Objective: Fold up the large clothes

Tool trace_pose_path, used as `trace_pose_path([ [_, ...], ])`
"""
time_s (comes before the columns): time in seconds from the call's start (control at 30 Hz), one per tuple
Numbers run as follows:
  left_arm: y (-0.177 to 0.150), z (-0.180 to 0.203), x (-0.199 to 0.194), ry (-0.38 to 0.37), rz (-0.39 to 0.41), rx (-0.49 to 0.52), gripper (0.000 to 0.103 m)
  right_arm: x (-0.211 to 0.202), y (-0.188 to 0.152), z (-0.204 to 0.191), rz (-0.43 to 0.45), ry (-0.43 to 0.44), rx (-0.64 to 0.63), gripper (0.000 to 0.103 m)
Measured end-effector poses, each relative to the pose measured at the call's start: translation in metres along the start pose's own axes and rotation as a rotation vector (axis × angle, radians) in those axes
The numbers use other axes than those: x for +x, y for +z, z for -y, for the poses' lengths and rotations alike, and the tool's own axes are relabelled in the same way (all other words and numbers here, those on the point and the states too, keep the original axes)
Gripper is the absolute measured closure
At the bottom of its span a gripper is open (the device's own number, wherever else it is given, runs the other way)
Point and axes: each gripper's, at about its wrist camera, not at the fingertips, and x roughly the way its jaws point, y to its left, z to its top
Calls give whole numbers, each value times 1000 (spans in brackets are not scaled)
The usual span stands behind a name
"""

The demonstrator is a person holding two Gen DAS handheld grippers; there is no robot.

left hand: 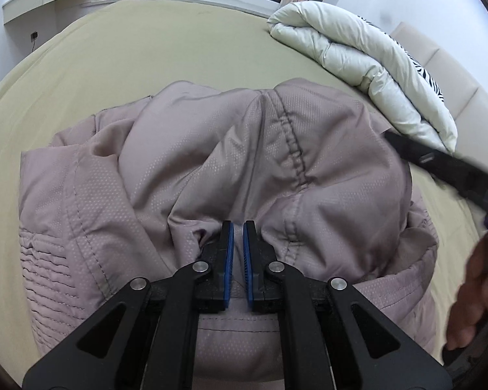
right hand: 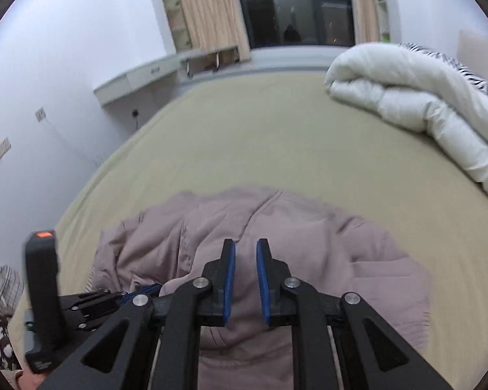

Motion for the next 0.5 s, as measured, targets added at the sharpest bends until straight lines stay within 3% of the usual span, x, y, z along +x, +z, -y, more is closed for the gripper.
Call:
trace_pose_path([
  [0.13, 1, -7, -3, -13, -8, -7, 98, 64, -29, 12, -162, -22, 30, 89],
  [0.2, 0, -10, 1, -21, -8, -10, 98, 72, -45, 22, -133, 13, 40, 90],
  [0.3, -1, -13, -2, -33, 10, -33, 98, 71, -48, 15, -127, -19, -21, 90],
  [0.4, 4, -15, -31, -47, 101, -45, 98, 59, -32, 9, -176, -33, -19, 88],
  [0.47, 12, -13, -48, -52, 160, -38, 98, 36, -16, 5, -89, -28, -14, 78],
  [0.5, 20, -12, -52, -55, 178, -31, 98, 25, -10, 4, -38, -26, -13, 63],
])
